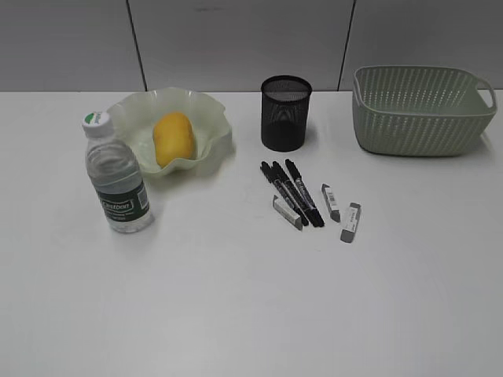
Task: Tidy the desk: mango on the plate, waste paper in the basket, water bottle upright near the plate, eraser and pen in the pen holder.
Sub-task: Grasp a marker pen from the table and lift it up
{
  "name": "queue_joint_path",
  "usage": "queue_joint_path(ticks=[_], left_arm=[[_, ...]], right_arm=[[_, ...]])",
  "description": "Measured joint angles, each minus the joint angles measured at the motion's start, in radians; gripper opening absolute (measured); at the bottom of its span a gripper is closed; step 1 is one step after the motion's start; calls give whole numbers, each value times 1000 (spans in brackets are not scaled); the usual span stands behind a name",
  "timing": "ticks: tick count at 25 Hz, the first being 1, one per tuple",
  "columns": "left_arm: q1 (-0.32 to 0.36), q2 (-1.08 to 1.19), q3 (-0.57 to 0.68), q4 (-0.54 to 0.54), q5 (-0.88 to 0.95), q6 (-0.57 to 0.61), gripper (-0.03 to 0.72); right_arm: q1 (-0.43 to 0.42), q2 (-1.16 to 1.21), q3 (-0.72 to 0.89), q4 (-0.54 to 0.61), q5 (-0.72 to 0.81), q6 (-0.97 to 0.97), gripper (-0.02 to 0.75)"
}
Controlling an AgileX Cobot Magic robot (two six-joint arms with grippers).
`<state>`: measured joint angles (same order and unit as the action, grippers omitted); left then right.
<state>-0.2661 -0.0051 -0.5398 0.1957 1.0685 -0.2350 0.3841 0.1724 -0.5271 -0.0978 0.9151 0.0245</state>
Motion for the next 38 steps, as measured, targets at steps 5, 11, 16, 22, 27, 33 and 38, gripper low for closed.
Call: queue_joint_path(ticks=[5,11,16,22,27,33,38], left_arm=[[0,0,0,-8,-2,10,356],[0,0,1,-7,-5,10,356],[0,0,1,-8,-6,11,356],[0,0,1,-8,-6,11,356],[0,0,1,-8,-6,11,356],[0,0,1,-9,-6,11,356],[0,0,1,-9,-6,11,356]], right_arm=[[0,388,-10,63,-365,-14,258],[0,1083,-175,131,-596,-14,376],[2,1551,-547,138,-524,-15,404],[42,1933,-985,138,-277,-37,405],[74,2096,-1215,139,-165,-41,405],[76,2192,-1270,140,-127,-42,351],[76,2213,-1273,139,-128,-42,296]])
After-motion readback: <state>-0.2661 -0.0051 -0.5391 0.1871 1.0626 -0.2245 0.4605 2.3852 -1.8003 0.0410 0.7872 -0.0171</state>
